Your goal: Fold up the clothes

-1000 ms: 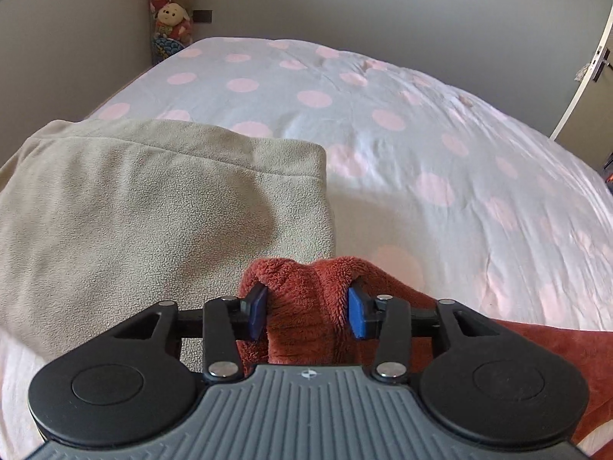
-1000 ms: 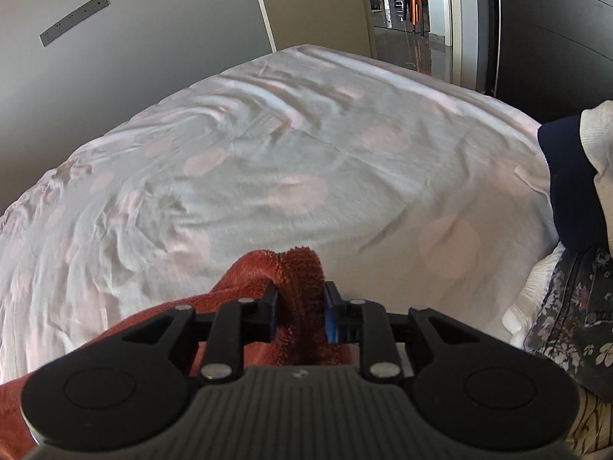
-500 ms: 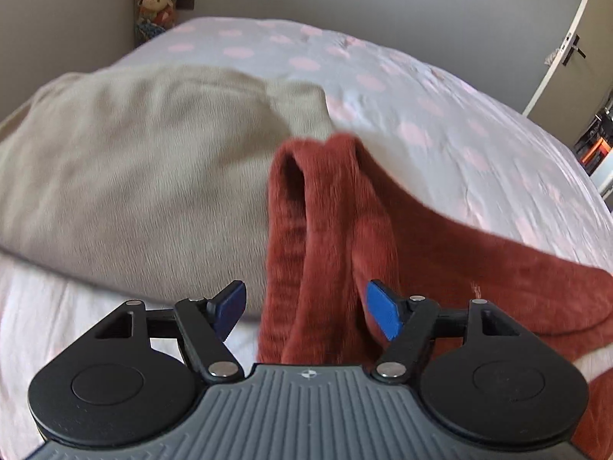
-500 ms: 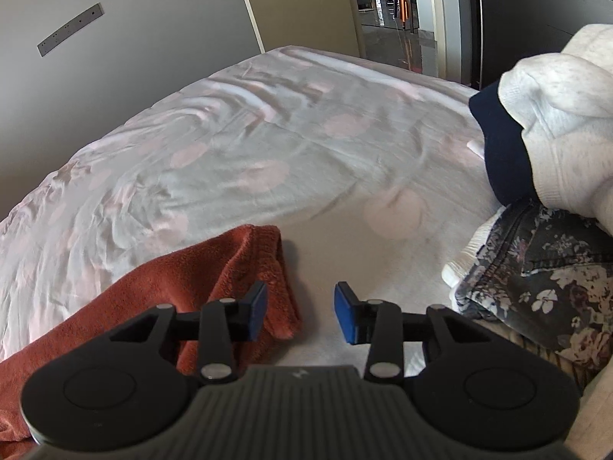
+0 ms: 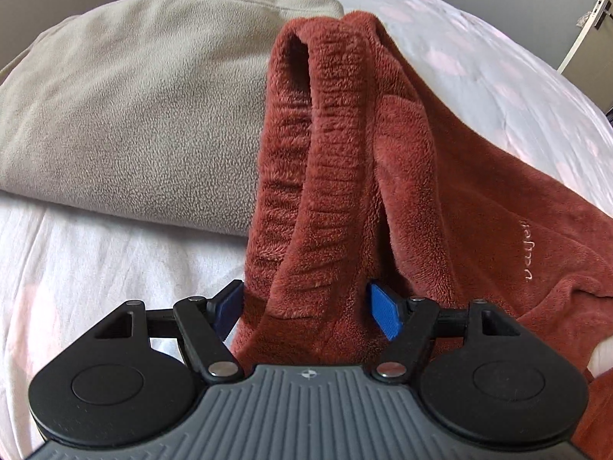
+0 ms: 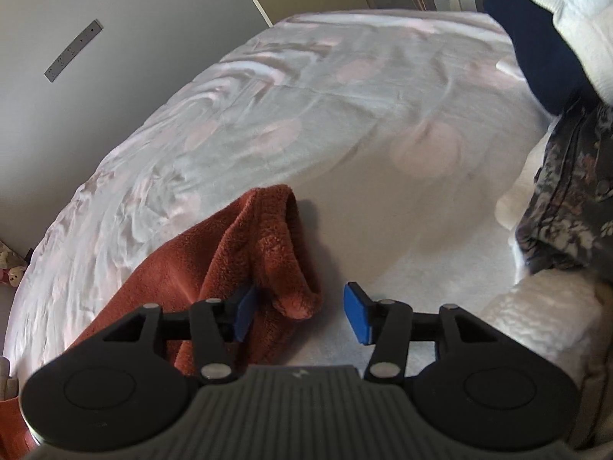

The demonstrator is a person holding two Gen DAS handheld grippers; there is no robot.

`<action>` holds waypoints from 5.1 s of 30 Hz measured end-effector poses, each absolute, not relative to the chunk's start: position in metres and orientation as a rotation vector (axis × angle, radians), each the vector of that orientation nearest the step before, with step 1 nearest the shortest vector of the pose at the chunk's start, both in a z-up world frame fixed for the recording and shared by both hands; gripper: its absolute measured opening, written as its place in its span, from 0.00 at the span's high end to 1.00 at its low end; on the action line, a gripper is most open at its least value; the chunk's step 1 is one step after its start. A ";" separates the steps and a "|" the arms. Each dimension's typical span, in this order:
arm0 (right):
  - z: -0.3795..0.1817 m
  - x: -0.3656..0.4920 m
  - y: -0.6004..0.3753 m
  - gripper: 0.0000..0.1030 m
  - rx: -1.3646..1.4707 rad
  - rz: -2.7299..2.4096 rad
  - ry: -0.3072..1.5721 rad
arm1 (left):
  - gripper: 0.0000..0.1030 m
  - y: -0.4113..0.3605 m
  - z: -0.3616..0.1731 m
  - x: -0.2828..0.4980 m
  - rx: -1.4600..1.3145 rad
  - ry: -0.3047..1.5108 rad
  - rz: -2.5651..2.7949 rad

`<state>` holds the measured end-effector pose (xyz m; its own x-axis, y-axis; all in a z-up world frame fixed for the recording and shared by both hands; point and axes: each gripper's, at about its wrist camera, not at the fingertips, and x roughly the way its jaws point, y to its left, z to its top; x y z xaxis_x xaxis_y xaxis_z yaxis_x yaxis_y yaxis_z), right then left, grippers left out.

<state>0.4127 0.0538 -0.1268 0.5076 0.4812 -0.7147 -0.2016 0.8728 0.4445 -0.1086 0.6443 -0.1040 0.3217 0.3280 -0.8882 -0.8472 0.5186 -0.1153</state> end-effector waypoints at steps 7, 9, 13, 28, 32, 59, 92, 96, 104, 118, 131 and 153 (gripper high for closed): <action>-0.121 0.404 0.051 0.78 0.315 0.332 0.940 | 0.70 0.646 -0.101 -0.104 -0.707 0.941 0.895; -0.112 0.400 0.049 0.78 0.270 0.300 0.918 | 0.75 0.644 -0.093 -0.106 -0.680 0.944 0.922; -0.109 0.396 0.043 0.78 0.206 0.268 0.951 | 0.76 0.646 -0.078 -0.124 -0.714 0.919 0.962; -0.085 0.376 0.043 0.60 0.093 0.325 0.935 | 0.39 0.656 -0.026 -0.136 -0.624 0.806 0.867; -0.070 0.397 0.043 0.53 0.125 0.342 0.889 | 0.34 0.674 -0.019 -0.106 -0.549 0.760 0.868; -0.089 0.472 0.111 0.75 0.114 0.370 0.783 | 0.72 0.723 -0.027 -0.058 -0.507 0.595 1.127; -0.057 0.231 0.135 0.38 0.043 0.689 0.971 | 0.48 0.601 -0.014 -0.204 -0.574 0.812 0.879; -0.060 0.182 0.143 0.37 0.061 0.718 0.997 | 0.46 0.589 -0.031 -0.219 -0.562 0.889 0.957; -0.089 0.101 0.171 0.33 -0.043 0.696 1.026 | 0.46 0.570 -0.076 -0.215 -0.523 1.112 0.986; -0.108 0.008 0.234 0.32 -0.340 0.875 1.048 | 0.46 0.531 -0.052 -0.161 -0.441 1.046 0.870; -0.125 -0.010 0.262 0.26 -0.481 0.959 1.080 | 0.46 0.448 -0.106 -0.071 -0.362 1.201 0.548; -0.137 0.050 0.237 0.36 -0.081 0.797 1.041 | 0.28 0.455 -0.142 -0.064 -0.276 0.921 0.632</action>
<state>0.0496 0.2365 -0.1373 0.2576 0.5503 -0.7942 -0.6230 0.7229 0.2988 -0.0644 0.4555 -0.1421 0.4419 0.3877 -0.8090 -0.6150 0.7874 0.0415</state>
